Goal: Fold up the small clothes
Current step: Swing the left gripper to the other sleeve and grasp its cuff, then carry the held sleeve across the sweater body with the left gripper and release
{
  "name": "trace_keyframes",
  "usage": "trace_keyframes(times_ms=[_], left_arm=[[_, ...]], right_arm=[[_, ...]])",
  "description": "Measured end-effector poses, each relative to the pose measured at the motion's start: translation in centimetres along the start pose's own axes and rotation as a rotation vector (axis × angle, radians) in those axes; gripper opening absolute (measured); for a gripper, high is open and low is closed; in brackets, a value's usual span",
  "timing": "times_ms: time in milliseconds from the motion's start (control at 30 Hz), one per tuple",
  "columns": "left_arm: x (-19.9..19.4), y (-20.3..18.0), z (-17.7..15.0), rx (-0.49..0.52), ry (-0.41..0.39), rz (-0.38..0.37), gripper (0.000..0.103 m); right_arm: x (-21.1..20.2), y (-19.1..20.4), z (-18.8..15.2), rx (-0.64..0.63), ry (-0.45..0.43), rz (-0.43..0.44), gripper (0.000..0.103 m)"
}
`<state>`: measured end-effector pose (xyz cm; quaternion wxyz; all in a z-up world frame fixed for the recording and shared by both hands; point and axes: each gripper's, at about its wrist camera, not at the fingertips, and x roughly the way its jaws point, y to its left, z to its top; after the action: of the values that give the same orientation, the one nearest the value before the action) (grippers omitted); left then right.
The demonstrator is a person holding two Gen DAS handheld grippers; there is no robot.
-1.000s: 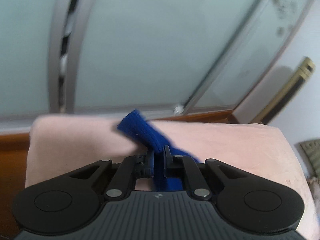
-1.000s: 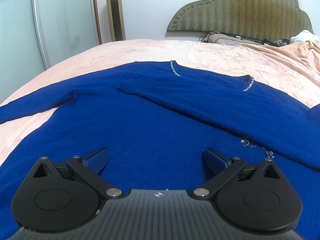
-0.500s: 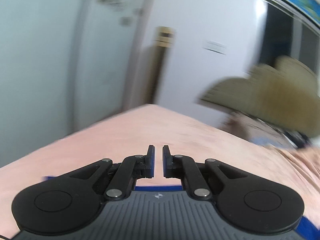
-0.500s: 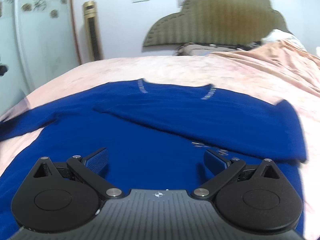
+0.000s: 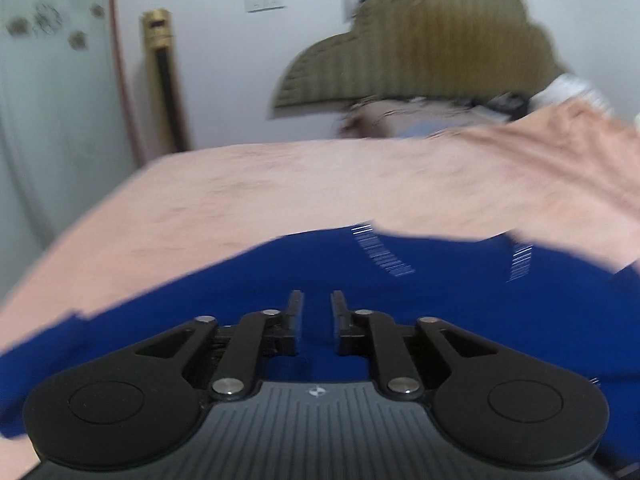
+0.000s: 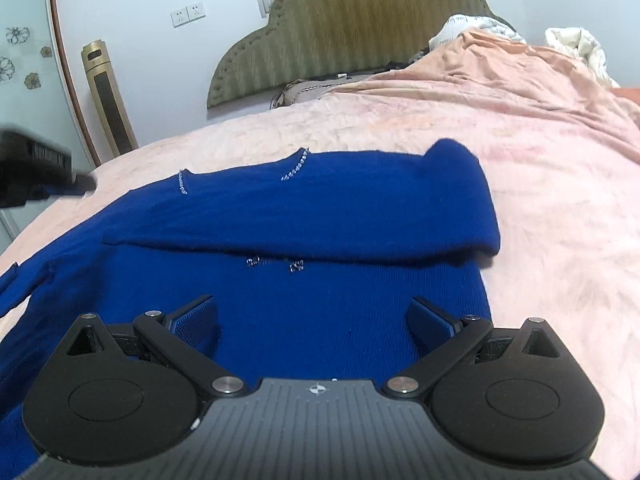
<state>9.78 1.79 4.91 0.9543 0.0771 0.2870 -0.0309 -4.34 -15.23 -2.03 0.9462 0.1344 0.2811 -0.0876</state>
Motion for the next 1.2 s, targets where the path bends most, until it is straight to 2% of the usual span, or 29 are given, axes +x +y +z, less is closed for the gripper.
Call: trace_keyframes(times_ms=[33,67,100,133,233,300,367,467,567,633,667,733,767,800,833,967,1100,1200], left_arm=[[0.4,1.3,-0.3,0.008,0.008,0.048,0.036],[0.7,2.6,-0.7,0.007,0.012,0.091,0.059],[1.0,4.6,-1.2,0.007,0.01,0.147,0.076],[1.4,6.4,-1.7,0.026,0.002,0.207,0.079],[2.6,10.7,-3.6,0.149,0.015,0.394,0.079],[3.3,13.7,-5.0,0.204,0.04,0.465,0.079],[4.1,16.0,-6.2,0.245,0.071,0.489,0.079],[5.2,16.8,-7.7,0.335,0.099,0.507,0.079],[5.7,16.2,-8.6,0.419,0.056,0.474,0.079],[6.7,16.0,-8.5,0.437,0.025,0.473,0.079],[7.2,16.2,-8.2,0.415,0.029,0.473,0.078],[7.8,17.0,-7.3,0.333,0.047,0.448,0.062],[8.2,17.6,-6.9,0.294,0.063,0.429,0.033],[8.7,18.1,-6.5,0.265,0.089,0.423,0.015],[9.0,18.7,-6.3,0.232,0.105,0.419,0.011],[7.2,21.2,-5.4,0.024,0.07,0.386,0.008],[4.4,22.5,-3.2,-0.116,-0.026,0.385,0.008],[2.1,21.4,0.2,-0.173,-0.099,0.31,0.008]], right_arm=[[0.0,0.0,-0.1,0.0,-0.002,0.001,0.103],[0.1,0.0,0.0,-0.002,0.0,0.004,0.103],[0.2,0.0,-0.1,-0.005,0.003,0.005,0.103],[0.2,0.2,-0.1,-0.007,0.007,0.005,0.103],[0.3,0.3,-0.2,-0.012,0.009,0.004,0.103],[0.3,0.4,-0.2,-0.015,0.011,0.003,0.103],[0.3,0.5,-0.1,-0.02,0.013,0.001,0.103],[0.4,0.6,-0.2,-0.03,0.016,-0.007,0.103],[0.5,0.8,-0.2,-0.04,0.019,-0.014,0.103],[0.6,0.9,-0.2,-0.044,0.021,-0.018,0.103],[0.7,1.0,-0.2,-0.047,0.022,-0.021,0.103],[0.7,0.9,-0.2,-0.049,0.022,-0.022,0.103],[0.7,0.9,-0.2,-0.049,0.023,-0.022,0.103],[0.7,1.0,-0.2,-0.05,0.024,-0.024,0.103],[0.7,1.0,-0.2,-0.053,0.025,-0.026,0.103],[0.8,1.1,-0.3,-0.059,0.026,-0.032,0.103],[0.9,1.3,-0.3,-0.069,0.032,-0.037,0.103],[1.1,1.6,-0.3,-0.088,0.041,-0.044,0.103]])
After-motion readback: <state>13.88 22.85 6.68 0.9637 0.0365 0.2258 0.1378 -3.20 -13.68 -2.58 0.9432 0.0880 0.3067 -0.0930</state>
